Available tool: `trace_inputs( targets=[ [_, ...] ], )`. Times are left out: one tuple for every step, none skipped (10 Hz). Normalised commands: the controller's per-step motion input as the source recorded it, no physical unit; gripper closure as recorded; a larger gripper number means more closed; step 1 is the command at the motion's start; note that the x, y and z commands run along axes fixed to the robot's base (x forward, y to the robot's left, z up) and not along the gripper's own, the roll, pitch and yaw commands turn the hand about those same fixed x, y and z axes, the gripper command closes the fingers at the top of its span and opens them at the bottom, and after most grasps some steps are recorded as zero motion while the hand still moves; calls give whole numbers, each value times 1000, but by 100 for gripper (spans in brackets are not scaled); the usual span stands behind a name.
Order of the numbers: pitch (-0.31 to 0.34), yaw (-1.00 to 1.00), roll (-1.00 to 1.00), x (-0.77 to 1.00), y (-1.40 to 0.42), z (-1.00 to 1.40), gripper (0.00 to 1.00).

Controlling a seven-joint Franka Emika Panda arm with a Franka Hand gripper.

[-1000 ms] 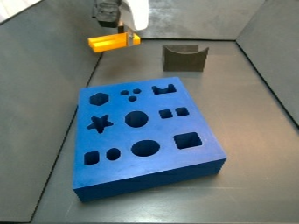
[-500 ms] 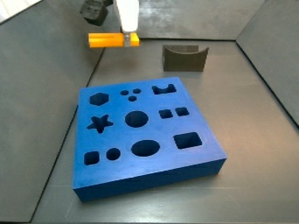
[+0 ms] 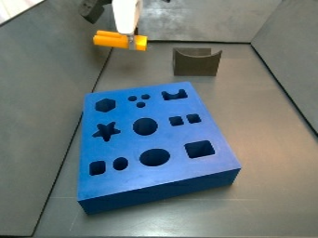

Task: Pick up the double-square object. Move up. Rotate the double-square object. Place the double-square object on the fixture. Regrasp the double-square object. Move to above the board. Insert the double-square object.
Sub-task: Rotate the double-square object.

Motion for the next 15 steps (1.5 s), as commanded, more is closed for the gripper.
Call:
trace_inputs(
  targets=[
    [1, -1000, 0, -6, 23, -11, 100],
    [1, -1000, 0, -6, 23, -11, 100],
    [2, -1000, 0, -6, 22, -11, 100],
    [2, -1000, 0, -6, 23, -11, 100],
    [2, -1000, 0, -6, 23, -11, 100],
    [2, -1000, 0, -6, 23, -11, 100],
    [2, -1000, -1, -6, 23, -11, 100],
    [2, -1000, -1, -6, 23, -11, 100],
    [2, -1000, -1, -6, 23, -11, 100],
    [3, -1000, -1, -6, 22, -11, 100],
    [3, -1000, -1, -6, 23, -11, 100],
    [3, -1000, -1, -6, 23, -11, 100],
    [3, -1000, -1, -7, 23, -11, 100],
    [4, -1000, -1, -7, 23, -11, 100],
    [4, -1000, -1, -7, 23, -11, 100]
  ],
)
